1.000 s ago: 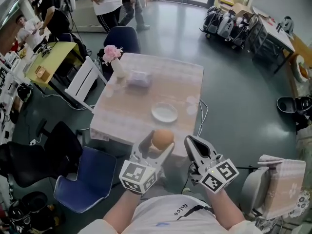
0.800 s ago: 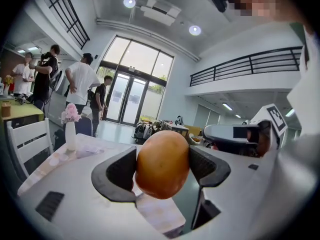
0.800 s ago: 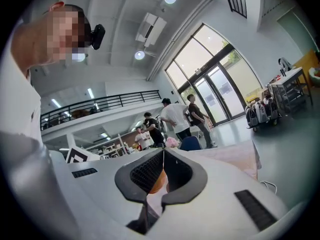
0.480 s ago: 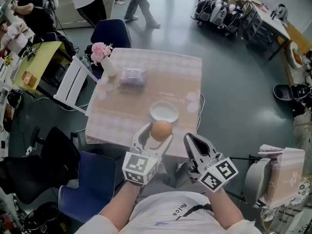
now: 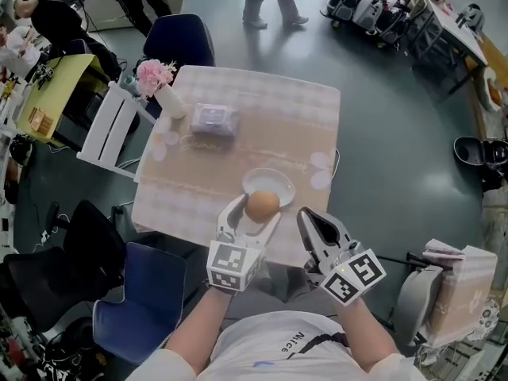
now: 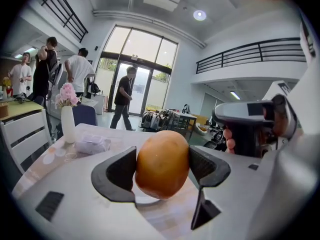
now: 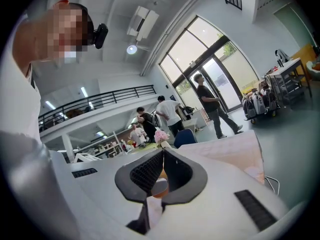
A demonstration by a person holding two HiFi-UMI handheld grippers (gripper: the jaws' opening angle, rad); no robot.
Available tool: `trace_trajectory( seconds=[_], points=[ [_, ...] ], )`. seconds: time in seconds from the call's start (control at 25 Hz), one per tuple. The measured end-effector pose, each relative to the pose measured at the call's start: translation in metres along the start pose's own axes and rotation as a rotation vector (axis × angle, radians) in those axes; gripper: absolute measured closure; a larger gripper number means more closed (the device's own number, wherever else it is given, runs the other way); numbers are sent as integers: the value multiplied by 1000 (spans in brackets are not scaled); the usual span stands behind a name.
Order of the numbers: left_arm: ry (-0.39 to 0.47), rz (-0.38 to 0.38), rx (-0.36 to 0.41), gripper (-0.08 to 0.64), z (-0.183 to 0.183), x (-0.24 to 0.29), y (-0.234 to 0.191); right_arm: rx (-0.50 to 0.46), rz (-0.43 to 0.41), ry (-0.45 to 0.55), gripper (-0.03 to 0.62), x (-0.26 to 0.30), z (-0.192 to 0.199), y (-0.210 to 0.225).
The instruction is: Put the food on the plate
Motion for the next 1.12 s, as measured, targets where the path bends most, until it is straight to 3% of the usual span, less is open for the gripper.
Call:
trace_trajectory(
  seconds=[0.48, 1.12],
  points=[
    [-95, -50, 22, 230, 54, 67, -39, 13, 9, -64, 575, 50, 49, 62],
    [-185, -104, 90, 230, 113, 116, -71, 35, 34, -71, 575, 62, 92, 108]
  ],
)
Point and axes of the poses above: the fingertips, and each gripper's own axes: x forward along the fingers, y to its right, z out of its underside, the point moved 4 cm from there along -x, backward along the fingers
